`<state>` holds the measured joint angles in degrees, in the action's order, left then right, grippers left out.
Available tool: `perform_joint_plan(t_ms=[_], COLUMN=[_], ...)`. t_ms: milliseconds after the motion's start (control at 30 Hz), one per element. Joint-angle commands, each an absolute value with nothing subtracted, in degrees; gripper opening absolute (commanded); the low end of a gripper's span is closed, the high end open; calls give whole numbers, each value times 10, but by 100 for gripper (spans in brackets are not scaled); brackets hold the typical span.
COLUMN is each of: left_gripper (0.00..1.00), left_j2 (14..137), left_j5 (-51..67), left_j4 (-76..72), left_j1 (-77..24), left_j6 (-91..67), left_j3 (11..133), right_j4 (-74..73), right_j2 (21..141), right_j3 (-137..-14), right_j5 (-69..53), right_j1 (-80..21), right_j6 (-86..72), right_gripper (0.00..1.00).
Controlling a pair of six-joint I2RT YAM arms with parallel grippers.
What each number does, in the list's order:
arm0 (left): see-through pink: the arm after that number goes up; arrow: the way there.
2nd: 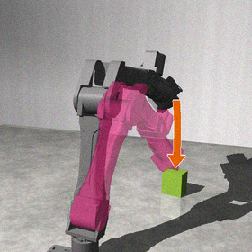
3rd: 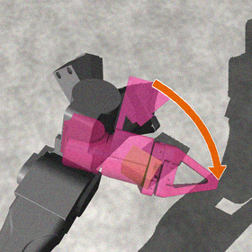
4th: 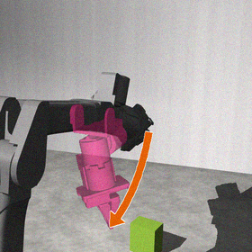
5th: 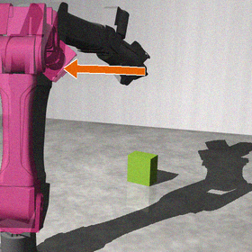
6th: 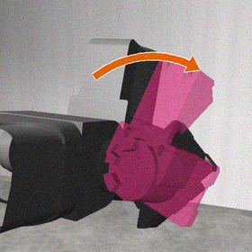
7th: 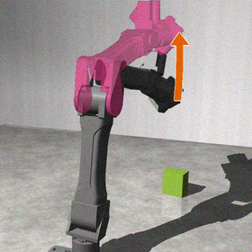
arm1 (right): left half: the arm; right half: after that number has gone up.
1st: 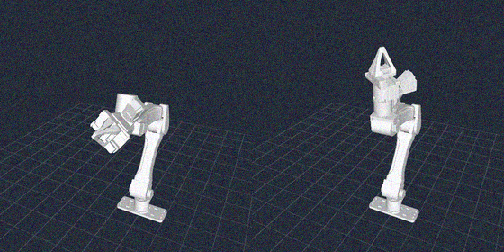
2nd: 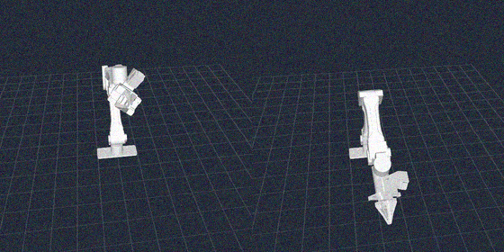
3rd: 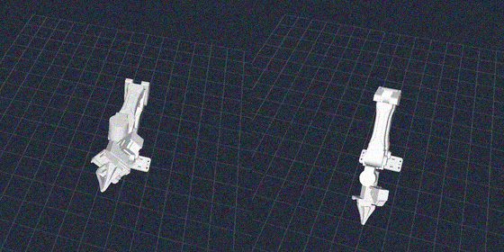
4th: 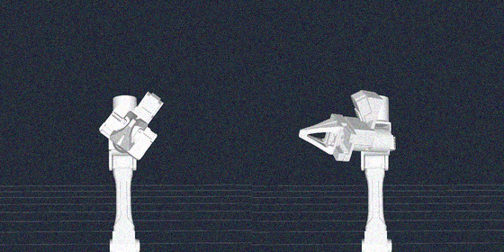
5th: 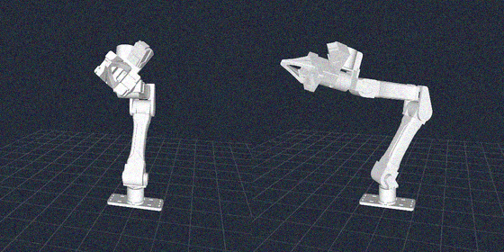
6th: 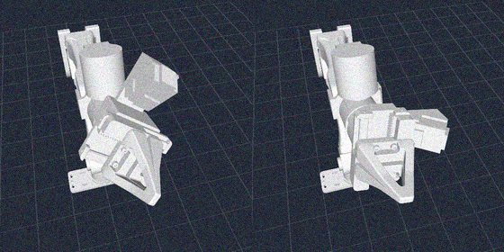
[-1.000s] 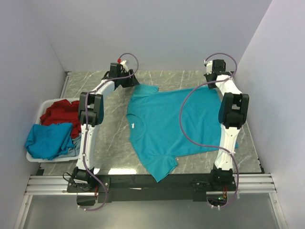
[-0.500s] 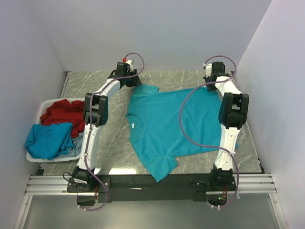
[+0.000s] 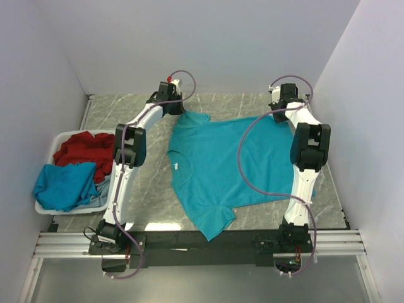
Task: Fold and stack the t-shirts
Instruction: Flatten the tshirt out
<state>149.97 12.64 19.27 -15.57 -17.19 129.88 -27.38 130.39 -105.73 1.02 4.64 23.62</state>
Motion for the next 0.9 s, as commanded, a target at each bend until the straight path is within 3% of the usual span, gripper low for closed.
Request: perform_joint_plan(t_ms=[0, 167, 333, 433, 600, 733, 867], left_gripper=[0, 0, 0, 0, 0, 0, 0], left_j2=[1481, 1297, 1116, 969, 808, 676, 555], left_j5=[101, 55, 22, 17, 11, 44, 86], left_j4=[232, 168, 115, 78, 35, -25, -83], left_j1=[-155, -135, -129, -128, -128, -131, -133], left_j6=[-156, -145, -118, -120, -145, -175, -220], left_j3=[1297, 1188, 1051, 982, 934, 916, 914], right_j4=[-272, -237, -197, -214, -306, -408, -430], right_j2=[1238, 1139, 935, 821, 683, 655, 613], right_j3=[-1058, -965, -826, -823, -950, -1182, -1298], right_j5=[4, 7, 22, 32, 13, 3, 4], right_j1=[43, 32, -15, -35, -49, -76, -68], right_j6=[231, 245, 269, 288, 323, 321, 310], right_gripper=[0, 0, 0, 0, 0, 0, 0])
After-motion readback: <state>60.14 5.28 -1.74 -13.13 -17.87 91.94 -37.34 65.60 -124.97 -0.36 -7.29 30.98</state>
